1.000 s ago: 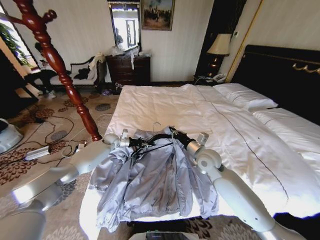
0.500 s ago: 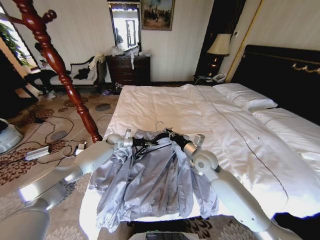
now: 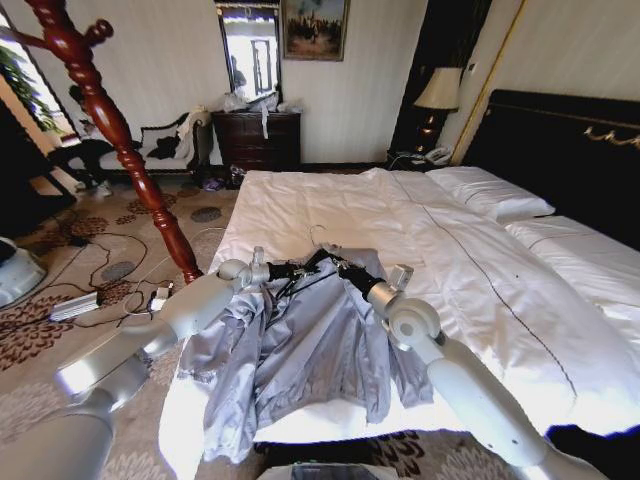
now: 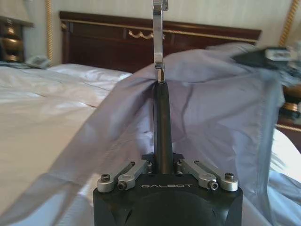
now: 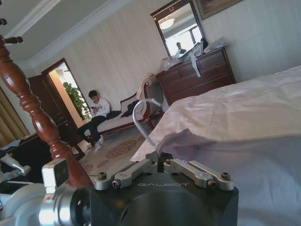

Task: Pick up the clothes from the bed and hang them on the clothes hanger.

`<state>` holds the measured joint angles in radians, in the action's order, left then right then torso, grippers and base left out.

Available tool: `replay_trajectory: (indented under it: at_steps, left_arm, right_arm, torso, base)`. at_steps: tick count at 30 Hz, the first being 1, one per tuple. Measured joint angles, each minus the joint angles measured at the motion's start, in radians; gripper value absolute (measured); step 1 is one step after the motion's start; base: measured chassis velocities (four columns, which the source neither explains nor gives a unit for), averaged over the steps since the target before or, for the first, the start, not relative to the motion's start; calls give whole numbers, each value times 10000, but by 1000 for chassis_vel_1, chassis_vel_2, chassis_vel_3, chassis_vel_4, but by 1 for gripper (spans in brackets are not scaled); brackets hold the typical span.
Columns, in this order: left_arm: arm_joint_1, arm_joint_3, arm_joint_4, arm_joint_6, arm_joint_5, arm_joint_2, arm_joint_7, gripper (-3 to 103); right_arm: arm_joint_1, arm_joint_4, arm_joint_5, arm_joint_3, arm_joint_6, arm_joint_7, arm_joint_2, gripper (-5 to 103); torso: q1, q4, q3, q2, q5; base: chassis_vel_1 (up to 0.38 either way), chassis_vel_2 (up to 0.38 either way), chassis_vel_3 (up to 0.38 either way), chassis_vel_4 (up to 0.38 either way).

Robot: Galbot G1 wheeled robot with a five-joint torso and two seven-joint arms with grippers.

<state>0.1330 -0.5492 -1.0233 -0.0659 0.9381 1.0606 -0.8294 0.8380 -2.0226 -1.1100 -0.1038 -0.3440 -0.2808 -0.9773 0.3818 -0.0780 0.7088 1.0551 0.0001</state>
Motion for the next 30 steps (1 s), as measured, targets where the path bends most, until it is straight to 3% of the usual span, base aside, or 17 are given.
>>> replay_trajectory:
  at_steps: [9, 23, 25, 27, 30]
  left_arm:
    - [223, -744, -987, -75, -66, -574, -15, 15]
    - [207, -695, -1092, -79, 225, -489, 172, 15]
    - [267, -679, -1145, -80, 266, -514, 235, 15]
    - [274, -660, -1142, -79, 266, -516, 251, 15]
    - [275, -597, -1052, -75, 274, -516, 260, 15]
  right_arm:
    - [-103, 186, 86, 39, 0, 21, -29, 0]
    - [-24, 360, 336, 313, -46, -13, -130, 0]
    - [18, 262, 275, 313, -121, -69, -102, 10]
    - [58, 192, 247, 315, -145, -73, -81, 10]
    - [187, -23, 120, 259, -221, -124, -104, 27]
  torso:
    - [-1, 1, 0, 0, -1]
    - [-1, 3, 0, 0, -2]
    - [-1, 1, 1, 0, -1]
    - [0, 0, 1, 0, -2]
    - [-1, 2, 0, 0, -1]
  base:
    - [0, 0, 0, 0]
    - [0, 0, 0, 0]
    - [0, 0, 0, 0]
    - [0, 0, 0, 0]
    - [0, 0, 0, 0]
